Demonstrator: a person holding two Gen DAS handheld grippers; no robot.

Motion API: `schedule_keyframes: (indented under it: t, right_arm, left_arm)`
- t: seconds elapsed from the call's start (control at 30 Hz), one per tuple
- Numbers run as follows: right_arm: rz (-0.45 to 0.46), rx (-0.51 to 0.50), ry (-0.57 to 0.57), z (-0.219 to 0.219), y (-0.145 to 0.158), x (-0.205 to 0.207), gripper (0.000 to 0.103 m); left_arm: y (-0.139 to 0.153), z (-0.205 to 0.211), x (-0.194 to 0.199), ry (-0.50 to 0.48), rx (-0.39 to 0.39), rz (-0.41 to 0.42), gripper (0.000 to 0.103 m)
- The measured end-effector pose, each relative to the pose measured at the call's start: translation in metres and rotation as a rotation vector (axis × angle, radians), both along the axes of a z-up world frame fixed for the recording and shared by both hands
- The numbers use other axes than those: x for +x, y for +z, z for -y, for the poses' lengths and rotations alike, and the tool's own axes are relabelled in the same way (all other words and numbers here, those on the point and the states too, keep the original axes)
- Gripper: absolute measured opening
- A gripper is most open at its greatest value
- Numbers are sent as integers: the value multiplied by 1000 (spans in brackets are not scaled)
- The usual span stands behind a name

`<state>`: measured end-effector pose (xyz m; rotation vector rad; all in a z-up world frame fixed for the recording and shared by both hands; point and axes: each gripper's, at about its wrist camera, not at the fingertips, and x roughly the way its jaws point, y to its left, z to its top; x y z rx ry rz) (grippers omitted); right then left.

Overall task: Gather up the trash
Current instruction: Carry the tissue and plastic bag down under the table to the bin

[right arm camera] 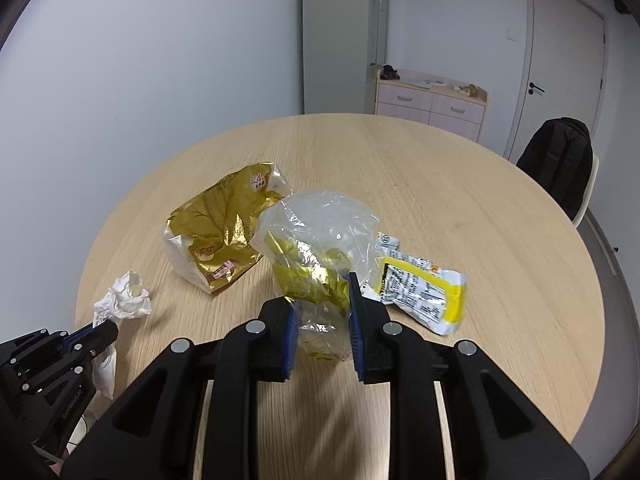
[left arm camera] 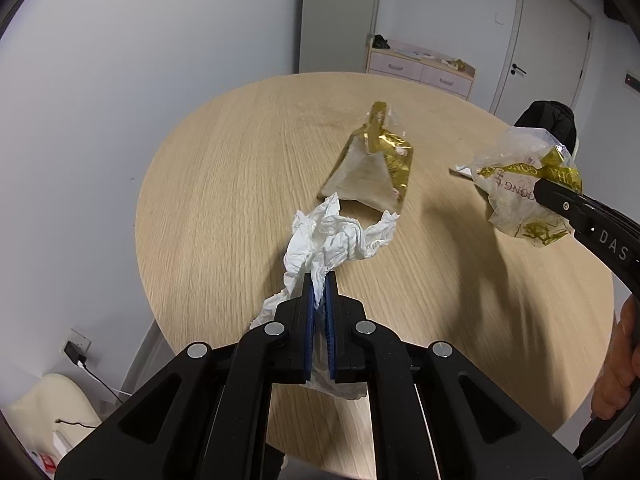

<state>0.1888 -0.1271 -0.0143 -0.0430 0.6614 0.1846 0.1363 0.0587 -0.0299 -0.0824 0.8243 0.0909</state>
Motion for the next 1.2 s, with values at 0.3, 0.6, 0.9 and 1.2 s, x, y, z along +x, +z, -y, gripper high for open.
schedule_keyframes:
  t: [0.3, 0.6, 0.9, 1.2]
  right_arm:
    - [17, 11, -18, 6, 9, -26, 20]
    - [27, 24, -33, 15, 17, -60, 20]
    - [31, 26, -47, 23, 17, -100, 21]
    - [46, 22, -50, 30, 13, -146, 21]
  left_arm:
    - [12, 5, -26, -4, -6, 24, 5]
    - [17, 11, -57, -12, -20, 34, 5]
    - [21, 21, -93, -20, -28, 45, 5]
    - [19, 31, -133, -23, -27, 55, 5]
